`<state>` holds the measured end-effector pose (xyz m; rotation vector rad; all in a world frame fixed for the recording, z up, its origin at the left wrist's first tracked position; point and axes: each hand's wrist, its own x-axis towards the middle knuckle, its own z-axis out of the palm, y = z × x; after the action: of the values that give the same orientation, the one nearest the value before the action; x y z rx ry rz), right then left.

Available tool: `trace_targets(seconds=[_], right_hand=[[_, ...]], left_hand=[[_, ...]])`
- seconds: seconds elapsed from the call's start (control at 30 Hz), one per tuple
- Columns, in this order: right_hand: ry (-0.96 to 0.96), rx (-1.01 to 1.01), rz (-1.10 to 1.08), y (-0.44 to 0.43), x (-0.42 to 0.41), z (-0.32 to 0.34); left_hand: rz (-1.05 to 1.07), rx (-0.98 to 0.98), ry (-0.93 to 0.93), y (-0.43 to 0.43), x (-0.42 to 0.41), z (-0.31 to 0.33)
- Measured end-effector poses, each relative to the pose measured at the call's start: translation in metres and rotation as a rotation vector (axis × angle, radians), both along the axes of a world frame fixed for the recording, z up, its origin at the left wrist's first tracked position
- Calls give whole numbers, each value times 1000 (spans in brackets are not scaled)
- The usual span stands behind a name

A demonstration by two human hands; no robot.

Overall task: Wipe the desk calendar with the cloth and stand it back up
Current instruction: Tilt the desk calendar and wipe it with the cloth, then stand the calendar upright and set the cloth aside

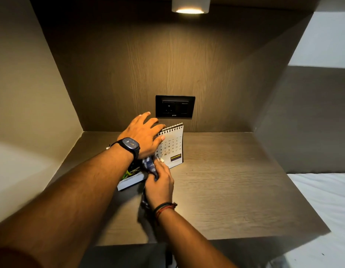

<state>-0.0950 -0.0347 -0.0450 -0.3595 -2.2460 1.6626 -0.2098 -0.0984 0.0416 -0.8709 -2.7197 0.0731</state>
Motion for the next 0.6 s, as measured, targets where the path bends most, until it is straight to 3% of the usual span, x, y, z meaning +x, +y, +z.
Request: trace_targets(seconds=[0.13, 0.27, 0.4, 0.53, 0.6], right_hand=[[8, 158, 98, 42, 7, 1], [-103, 297, -174, 110, 13, 8], [-163, 476, -315, 175, 29, 14], [-147, 499, -416, 192, 38, 16], [-229, 614, -421, 205, 44, 11]], left_hand=[[-13, -10, 11, -1, 2, 3], [60, -100, 97, -1, 6, 10], [33, -15, 237, 22, 24, 14], [-132, -21, 197, 55, 51, -8], [-205, -14, 88, 73, 69, -31]])
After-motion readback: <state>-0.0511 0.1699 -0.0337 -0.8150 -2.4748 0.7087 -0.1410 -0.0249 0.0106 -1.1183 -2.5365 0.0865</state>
